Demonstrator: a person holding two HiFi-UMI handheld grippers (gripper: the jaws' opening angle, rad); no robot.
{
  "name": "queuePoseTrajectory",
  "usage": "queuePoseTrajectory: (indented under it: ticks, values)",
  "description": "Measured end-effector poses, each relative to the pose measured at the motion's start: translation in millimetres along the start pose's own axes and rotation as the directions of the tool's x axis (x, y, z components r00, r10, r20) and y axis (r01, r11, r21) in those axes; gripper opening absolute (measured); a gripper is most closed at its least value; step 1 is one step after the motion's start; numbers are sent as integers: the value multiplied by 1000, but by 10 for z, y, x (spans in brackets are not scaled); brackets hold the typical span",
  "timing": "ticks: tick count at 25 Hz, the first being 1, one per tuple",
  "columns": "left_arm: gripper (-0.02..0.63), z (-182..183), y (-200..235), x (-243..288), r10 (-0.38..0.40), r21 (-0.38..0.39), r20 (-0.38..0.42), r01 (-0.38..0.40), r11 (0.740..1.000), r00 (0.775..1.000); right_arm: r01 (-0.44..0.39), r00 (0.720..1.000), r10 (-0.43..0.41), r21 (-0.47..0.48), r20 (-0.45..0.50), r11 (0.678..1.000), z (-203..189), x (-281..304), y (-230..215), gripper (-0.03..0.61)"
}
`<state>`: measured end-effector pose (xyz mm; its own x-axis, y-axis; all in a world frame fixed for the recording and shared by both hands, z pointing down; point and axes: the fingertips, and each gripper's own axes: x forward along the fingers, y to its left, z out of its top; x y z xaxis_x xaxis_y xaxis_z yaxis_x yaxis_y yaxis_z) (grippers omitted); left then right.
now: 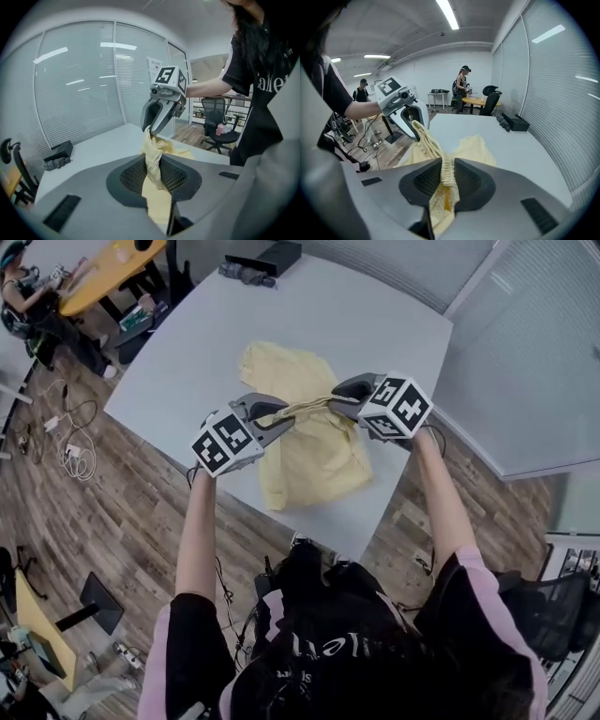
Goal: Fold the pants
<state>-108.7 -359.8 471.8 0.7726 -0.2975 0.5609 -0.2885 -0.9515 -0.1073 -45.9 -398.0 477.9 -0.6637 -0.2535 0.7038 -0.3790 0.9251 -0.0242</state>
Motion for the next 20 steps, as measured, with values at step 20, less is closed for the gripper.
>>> queuePoseTrajectory:
  ticks: [20]
  values:
    - [83, -1374, 816, 1040, 314, -146, -288, -366, 919, 905, 280, 957, -274, 63, -93, 958, -763, 1171, -619, 164]
